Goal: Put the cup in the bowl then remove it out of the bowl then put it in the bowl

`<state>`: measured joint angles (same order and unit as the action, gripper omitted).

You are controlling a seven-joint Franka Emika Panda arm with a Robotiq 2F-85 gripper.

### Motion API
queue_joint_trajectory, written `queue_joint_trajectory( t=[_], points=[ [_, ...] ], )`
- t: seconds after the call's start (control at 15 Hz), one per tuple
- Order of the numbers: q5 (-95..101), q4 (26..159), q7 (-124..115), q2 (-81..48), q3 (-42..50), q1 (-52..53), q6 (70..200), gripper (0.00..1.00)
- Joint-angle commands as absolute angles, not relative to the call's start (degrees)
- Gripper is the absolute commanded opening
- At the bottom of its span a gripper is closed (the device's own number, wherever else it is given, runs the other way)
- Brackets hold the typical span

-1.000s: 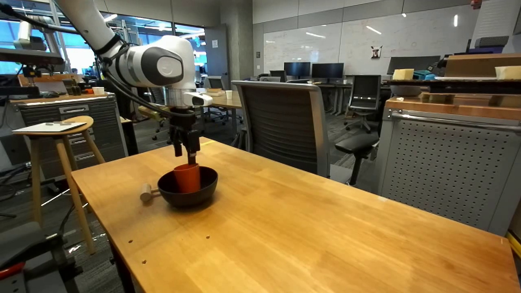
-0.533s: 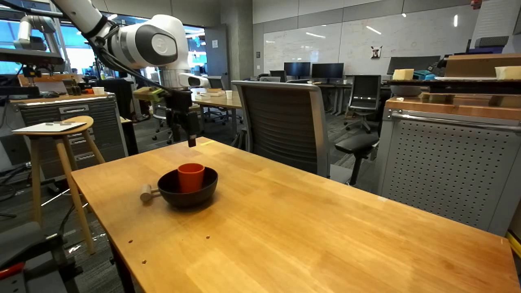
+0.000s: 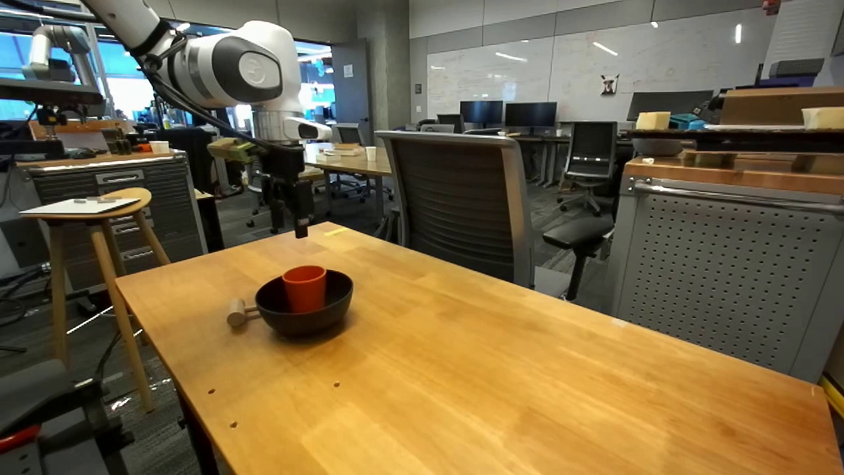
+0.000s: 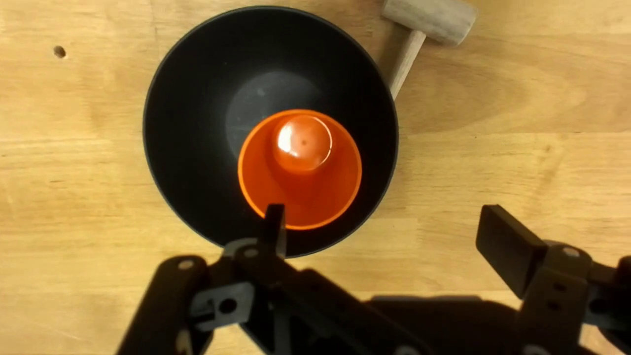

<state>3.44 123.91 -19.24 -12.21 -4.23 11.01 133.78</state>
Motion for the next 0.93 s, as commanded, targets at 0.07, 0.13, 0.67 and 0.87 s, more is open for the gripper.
queue_joint_trajectory(
  t=[0.07,0.13,0.67,0.87],
  points=[
    [1.85,123.76,-19.66,-14.32,-4.71,10.68,132.77,1.00],
    [2.41,123.61,-20.23,-15.19,-4.44,10.83,132.54,1.00],
    [10.39,121.79,-25.90,-21.45,-1.95,12.95,132.73,0.74],
    [11.08,120.87,-26.41,-22.55,-1.75,13.52,132.45,0.49]
  ],
)
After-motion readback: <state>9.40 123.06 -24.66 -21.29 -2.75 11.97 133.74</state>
